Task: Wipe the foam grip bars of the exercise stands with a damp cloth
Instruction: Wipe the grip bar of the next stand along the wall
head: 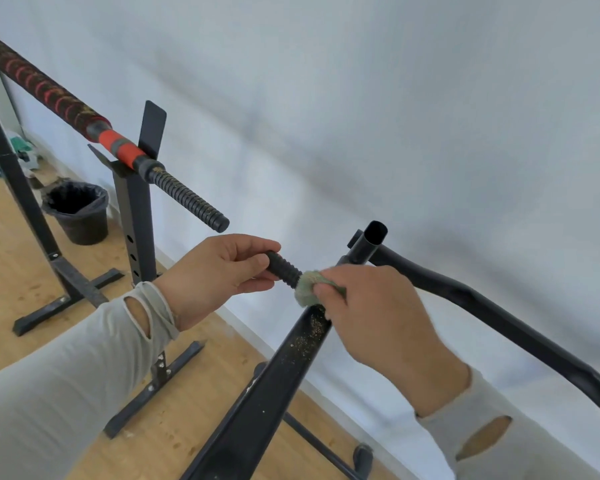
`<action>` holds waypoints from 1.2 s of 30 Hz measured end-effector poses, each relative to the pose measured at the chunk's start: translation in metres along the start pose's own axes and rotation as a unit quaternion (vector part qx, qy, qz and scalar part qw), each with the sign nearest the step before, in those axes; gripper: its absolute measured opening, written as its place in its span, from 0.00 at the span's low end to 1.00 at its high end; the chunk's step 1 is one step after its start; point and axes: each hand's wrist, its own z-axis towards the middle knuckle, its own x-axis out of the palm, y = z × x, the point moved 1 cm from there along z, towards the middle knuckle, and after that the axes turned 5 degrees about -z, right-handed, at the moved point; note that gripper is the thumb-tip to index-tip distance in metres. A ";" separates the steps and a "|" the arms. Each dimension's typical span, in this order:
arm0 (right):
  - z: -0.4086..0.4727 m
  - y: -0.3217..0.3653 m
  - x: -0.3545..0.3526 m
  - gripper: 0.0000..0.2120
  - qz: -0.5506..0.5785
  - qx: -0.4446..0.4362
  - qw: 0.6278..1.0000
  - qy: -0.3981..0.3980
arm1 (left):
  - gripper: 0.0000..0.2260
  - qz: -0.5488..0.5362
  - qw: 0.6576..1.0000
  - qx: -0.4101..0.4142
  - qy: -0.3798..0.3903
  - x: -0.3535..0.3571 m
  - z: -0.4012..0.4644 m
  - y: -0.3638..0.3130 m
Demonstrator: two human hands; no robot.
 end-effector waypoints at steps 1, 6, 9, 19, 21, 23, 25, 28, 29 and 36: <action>0.010 0.008 0.004 0.14 0.014 0.000 1.000 -0.005 | 0.11 -0.009 1.000 -0.001 0.004 0.000 -0.001 0.000; 0.050 0.045 0.014 0.16 0.097 -0.011 0.995 -0.018 | 0.10 -0.017 0.999 0.008 0.038 0.001 -0.006 -0.002; 0.041 0.033 0.009 0.10 0.121 -0.032 0.992 0.016 | 0.10 -0.003 1.000 0.008 0.015 0.001 -0.006 -0.001; -0.020 -0.040 -0.026 0.08 0.034 -0.009 0.996 0.082 | 0.08 0.044 0.998 0.017 -0.042 0.001 0.002 0.001; -0.021 -0.034 -0.017 0.08 0.024 -0.011 0.998 0.063 | 0.09 0.061 0.997 0.018 -0.046 0.002 0.004 0.001; -0.020 -0.023 -0.007 0.10 0.002 -0.035 0.999 0.041 | 0.11 0.075 0.996 0.017 -0.050 0.002 0.006 0.002; -0.014 -0.011 -0.001 0.10 0.017 -0.050 0.998 0.017 | 0.14 0.080 0.995 0.015 -0.057 0.004 0.008 0.003; 0.007 0.013 0.006 0.10 0.028 -0.062 0.998 -0.013 | 0.18 0.082 0.994 0.007 -0.065 0.008 0.010 0.003; 0.017 0.021 0.009 0.09 0.010 -0.068 0.997 -0.022 | 0.20 0.082 0.994 0.004 -0.066 0.009 0.011 0.004; 0.023 0.015 -0.002 0.08 0.073 -0.072 0.995 0.007 | 0.23 0.107 0.991 0.008 -0.080 0.008 0.010 0.002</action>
